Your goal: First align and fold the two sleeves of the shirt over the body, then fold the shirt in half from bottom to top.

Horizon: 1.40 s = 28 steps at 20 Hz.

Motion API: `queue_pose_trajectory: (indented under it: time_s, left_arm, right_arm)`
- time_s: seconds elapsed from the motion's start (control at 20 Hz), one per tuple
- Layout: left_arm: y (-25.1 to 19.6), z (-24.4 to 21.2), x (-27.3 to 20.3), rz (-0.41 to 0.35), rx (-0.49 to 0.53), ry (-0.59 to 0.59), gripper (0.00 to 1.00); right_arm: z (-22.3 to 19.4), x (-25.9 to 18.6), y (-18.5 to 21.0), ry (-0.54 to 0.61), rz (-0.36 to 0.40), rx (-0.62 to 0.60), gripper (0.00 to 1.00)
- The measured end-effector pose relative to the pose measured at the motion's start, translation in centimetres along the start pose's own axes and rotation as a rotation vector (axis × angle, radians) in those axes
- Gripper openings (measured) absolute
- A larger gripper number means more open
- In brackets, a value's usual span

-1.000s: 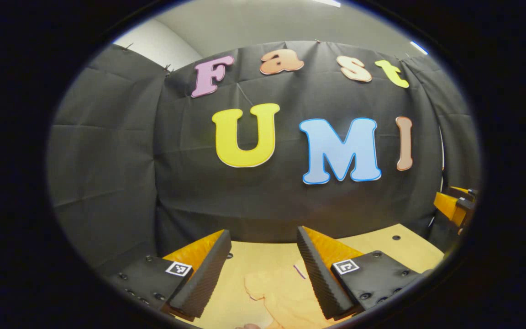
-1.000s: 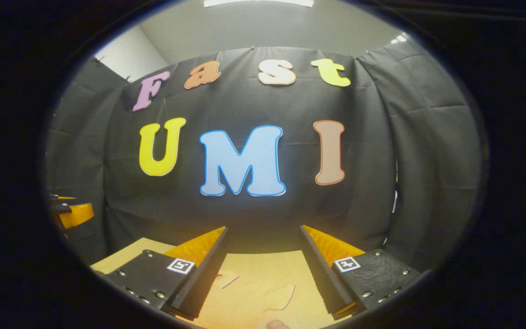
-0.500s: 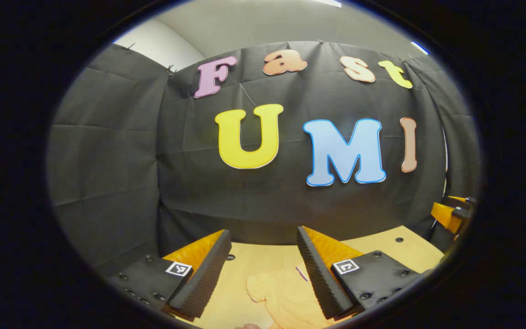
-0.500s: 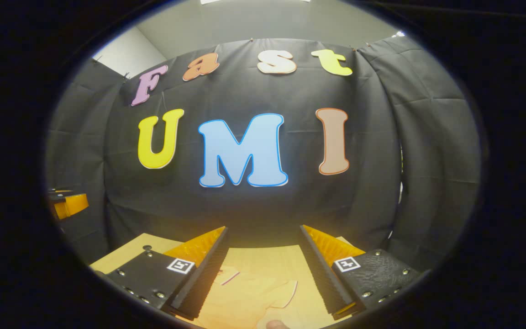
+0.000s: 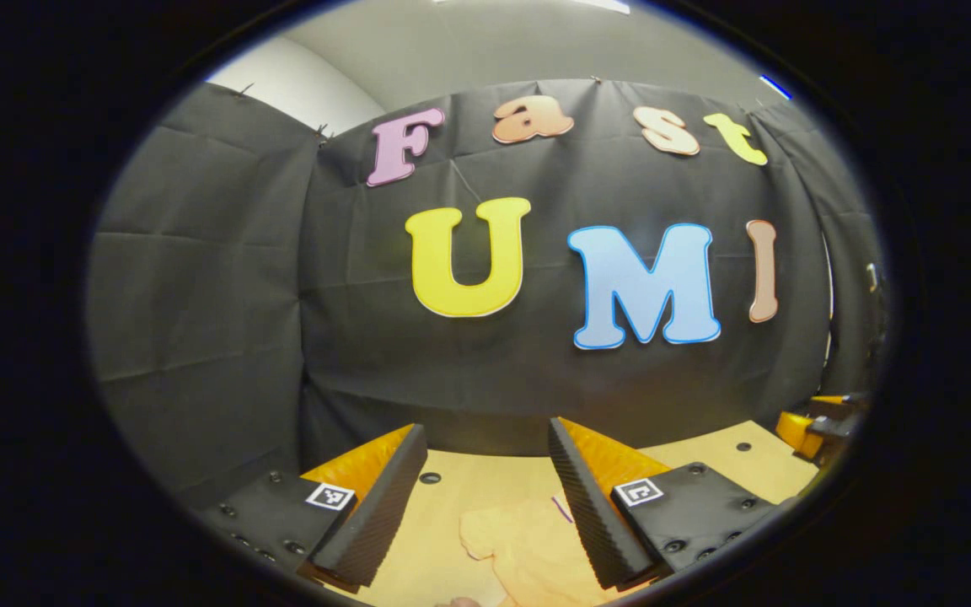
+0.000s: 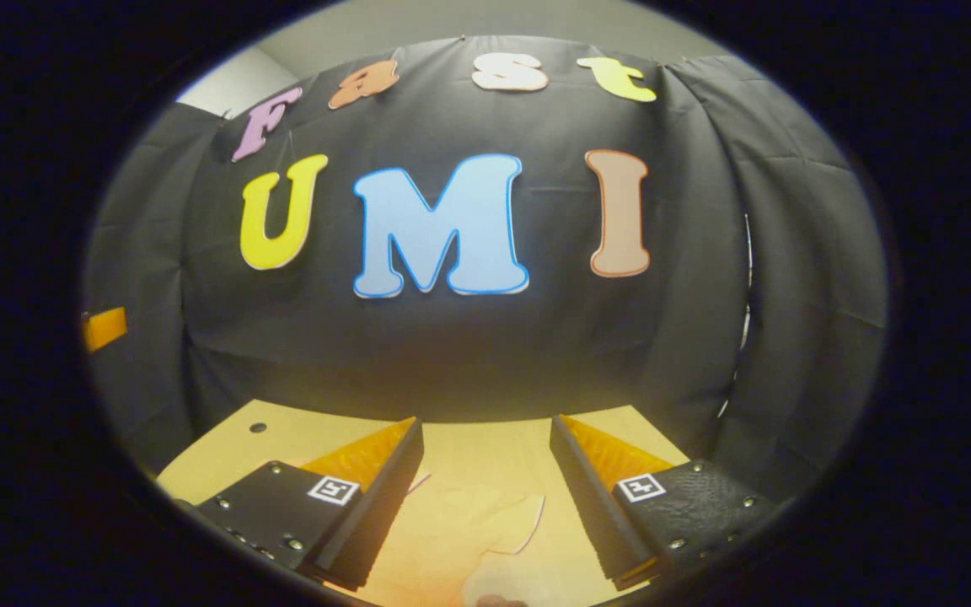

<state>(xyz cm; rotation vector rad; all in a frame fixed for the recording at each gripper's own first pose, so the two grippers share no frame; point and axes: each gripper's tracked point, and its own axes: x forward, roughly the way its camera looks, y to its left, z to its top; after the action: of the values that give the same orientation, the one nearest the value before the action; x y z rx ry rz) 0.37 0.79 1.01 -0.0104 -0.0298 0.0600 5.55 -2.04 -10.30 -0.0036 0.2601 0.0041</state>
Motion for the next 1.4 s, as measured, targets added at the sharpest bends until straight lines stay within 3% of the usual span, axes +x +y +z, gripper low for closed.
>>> queue_pose_trajectory:
  time_s: [0.5,0.8,1.1,1.25,1.35,1.4]
  left_arm:
    - [3.4,-0.9,-2.3,0.093,-0.015,0.022,0.95]
    - [6.0,-1.9,-4.0,0.171,-0.015,0.047,0.95]
    - [6.9,-2.6,-4.6,0.201,-0.028,0.062,0.95]
    - [7.0,-3.0,-4.6,0.203,-0.032,0.067,0.96]
    - [7.0,-3.3,-4.3,0.201,-0.041,0.071,0.96]
    - [7.0,-3.4,-4.2,0.199,-0.045,0.073,0.97]
  right_arm:
    - [-16.3,8.0,-3.9,0.462,-0.073,0.065,0.96]
    - [-23.4,10.3,-5.3,0.632,-0.105,0.09,0.96]
    - [-25.5,11.5,-5.4,0.688,-0.119,0.096,0.96]
    - [-26.2,11.7,-4.9,0.696,-0.091,0.079,0.86]
    - [-26.2,11.8,-4.6,0.709,-0.079,0.073,0.71]
    - [-25.7,11.9,-4.4,0.699,-0.062,0.07,0.68]
